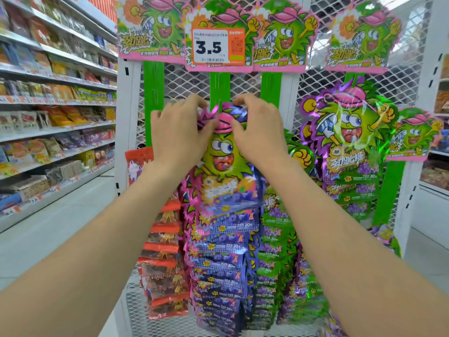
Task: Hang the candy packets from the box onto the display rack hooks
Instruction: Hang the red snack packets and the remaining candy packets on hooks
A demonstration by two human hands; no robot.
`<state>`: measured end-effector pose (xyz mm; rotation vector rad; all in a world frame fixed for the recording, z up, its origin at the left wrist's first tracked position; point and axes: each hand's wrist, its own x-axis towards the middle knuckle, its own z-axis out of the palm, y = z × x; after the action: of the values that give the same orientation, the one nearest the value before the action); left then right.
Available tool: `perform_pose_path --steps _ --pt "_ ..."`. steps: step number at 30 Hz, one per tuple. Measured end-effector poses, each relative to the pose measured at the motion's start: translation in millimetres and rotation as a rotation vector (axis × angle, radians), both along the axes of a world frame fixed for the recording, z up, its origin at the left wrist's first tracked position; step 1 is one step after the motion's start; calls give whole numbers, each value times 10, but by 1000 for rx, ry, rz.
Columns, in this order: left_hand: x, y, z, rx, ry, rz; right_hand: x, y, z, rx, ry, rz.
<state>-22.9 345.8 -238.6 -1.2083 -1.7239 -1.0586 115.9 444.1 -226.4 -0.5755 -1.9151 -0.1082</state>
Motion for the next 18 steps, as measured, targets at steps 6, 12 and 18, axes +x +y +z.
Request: perform_pose_path --steps 6,12,18 --pt "230 -272 -683 70 225 34 253 -532 -655 -9 140 101" --pt "393 -750 -2329 -409 200 -378 546 -972 -2376 -618 -337 125" --pt "308 -1109 -3958 -1400 -407 -494 690 -1117 -3917 -1213 -1190 168"
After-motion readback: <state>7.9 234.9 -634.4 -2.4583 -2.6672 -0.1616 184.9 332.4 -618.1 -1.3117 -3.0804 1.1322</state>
